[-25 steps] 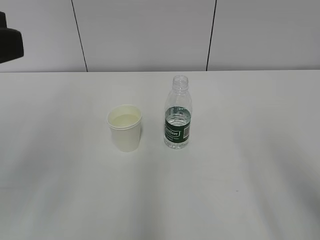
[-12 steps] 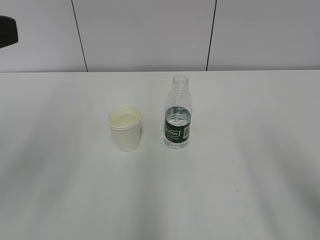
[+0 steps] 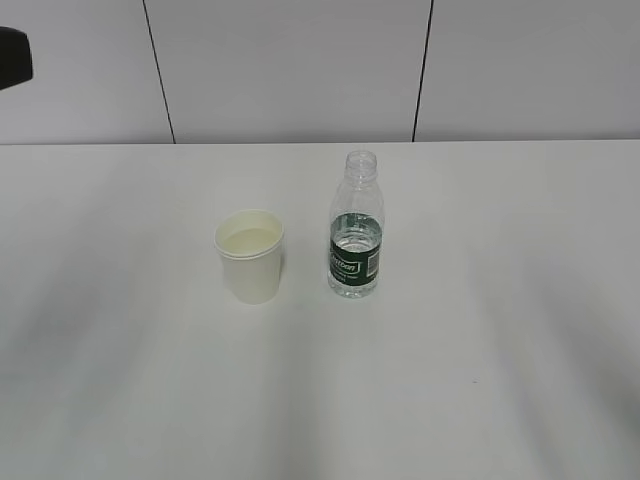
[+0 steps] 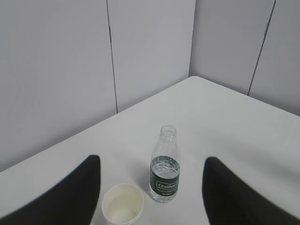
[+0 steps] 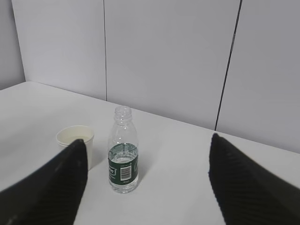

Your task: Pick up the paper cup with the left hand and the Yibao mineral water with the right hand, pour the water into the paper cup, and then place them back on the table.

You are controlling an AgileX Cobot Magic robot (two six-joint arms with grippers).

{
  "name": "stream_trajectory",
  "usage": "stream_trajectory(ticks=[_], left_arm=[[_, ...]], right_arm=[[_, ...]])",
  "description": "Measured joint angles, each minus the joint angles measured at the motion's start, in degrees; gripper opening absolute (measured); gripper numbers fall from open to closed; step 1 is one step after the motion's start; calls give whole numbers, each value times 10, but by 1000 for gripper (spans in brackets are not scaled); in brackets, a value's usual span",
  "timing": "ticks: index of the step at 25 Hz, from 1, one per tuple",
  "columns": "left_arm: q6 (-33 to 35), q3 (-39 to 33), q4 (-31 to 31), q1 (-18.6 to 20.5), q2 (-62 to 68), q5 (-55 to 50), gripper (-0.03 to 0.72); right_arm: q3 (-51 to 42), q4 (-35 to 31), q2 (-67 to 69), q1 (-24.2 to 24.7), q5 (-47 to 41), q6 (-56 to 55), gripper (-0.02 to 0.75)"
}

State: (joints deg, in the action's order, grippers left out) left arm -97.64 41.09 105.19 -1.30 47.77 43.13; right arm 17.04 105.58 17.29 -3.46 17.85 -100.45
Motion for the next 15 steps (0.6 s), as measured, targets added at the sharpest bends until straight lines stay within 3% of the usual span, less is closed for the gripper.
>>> stream_trajectory(ticks=[6,9,15], left_arm=[[4,-1,-13,0,0,-6,466],[40,-2,-90,0,0,-16,466],[128,-2,-312,0,0,-90,466]], right_arm=[[0,0,0,0,0,0,593],[0,0,0,0,0,0,593],[0,0,0,0,0,0,593]])
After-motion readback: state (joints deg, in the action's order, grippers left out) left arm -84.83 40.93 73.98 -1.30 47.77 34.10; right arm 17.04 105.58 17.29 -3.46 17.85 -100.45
